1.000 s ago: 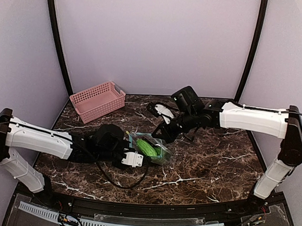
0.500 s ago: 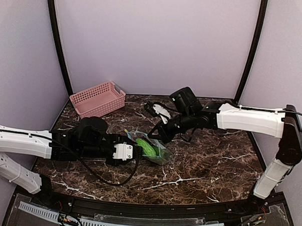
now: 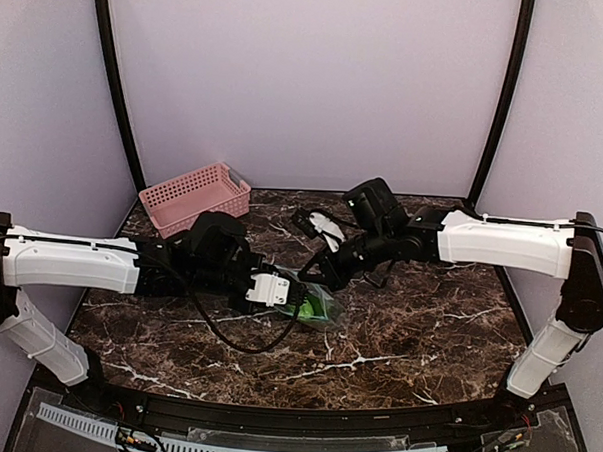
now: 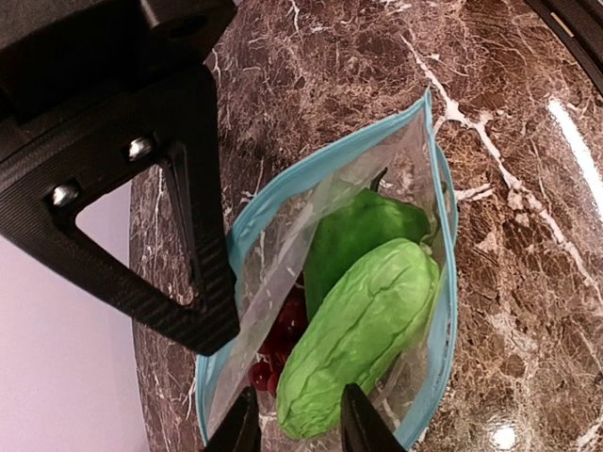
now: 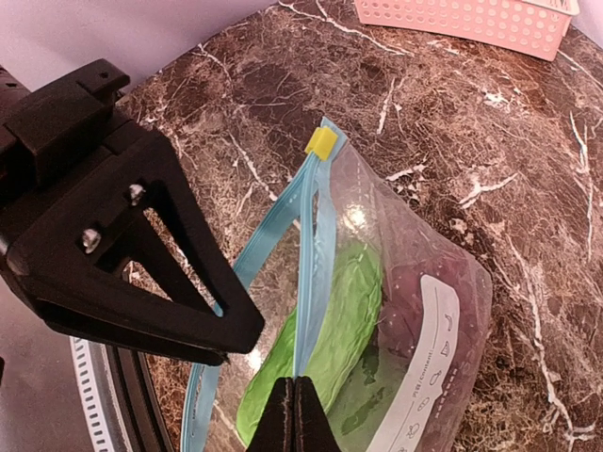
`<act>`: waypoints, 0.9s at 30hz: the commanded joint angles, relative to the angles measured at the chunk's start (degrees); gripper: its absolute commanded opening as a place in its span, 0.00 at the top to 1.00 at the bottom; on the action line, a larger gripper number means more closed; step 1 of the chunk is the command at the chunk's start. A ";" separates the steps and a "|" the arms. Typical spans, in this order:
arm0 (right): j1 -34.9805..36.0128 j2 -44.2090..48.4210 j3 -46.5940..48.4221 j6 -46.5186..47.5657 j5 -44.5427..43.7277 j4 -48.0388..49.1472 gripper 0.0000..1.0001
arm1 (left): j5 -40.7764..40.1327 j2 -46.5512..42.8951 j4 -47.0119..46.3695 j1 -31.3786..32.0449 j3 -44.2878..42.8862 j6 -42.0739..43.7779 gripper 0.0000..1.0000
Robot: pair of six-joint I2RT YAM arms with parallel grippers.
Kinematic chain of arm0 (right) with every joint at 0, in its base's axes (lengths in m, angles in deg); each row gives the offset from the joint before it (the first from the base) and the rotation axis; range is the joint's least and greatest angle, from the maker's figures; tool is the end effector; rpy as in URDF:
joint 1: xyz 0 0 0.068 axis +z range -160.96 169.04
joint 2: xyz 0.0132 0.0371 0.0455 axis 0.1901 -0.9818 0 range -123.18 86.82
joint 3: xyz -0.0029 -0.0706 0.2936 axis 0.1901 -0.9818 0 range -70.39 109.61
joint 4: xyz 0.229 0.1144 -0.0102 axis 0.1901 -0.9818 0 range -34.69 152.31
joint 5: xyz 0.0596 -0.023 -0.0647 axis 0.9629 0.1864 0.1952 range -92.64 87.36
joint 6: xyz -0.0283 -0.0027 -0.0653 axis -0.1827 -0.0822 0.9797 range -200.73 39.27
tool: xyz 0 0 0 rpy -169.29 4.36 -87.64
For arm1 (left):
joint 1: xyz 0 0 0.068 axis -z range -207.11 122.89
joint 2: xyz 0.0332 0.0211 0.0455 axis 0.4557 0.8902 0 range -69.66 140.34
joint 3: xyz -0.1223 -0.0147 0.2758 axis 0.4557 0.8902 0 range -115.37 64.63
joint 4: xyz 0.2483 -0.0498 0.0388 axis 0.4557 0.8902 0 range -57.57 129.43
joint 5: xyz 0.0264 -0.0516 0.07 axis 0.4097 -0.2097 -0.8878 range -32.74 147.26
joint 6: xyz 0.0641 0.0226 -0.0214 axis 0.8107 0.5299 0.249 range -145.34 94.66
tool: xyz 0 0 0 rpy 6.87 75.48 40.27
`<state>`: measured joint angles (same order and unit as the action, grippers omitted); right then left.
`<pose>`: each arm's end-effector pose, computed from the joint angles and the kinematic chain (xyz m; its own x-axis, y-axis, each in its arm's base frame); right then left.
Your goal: Open the zip-top bag and remove the fake food
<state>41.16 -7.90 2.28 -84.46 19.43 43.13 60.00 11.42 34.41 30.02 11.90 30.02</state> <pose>0.2191 0.3175 0.2877 -0.4627 -0.4966 -0.7344 -0.8767 0.3791 0.2960 0.1757 -0.2769 0.2763 0.5528 0.6586 -0.5105 0.7151 -0.0603 0.6964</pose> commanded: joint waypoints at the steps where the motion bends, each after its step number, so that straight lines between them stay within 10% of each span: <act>1: 0.34 1.71 -1.00 -0.49 0.75 2.46 1.00 | 3.78 2.94 6.40 -0.43 -3.74 4.37 0.71; 27: 0.00 1.30 -1.56 -0.58 0.88 2.92 1.00 | 2.33 17.45 13.99 -0.34 -14.59 8.43 0.49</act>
<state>41.16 -7.33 1.36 -84.48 19.67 44.34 63.39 28.01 45.69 29.69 -1.06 38.21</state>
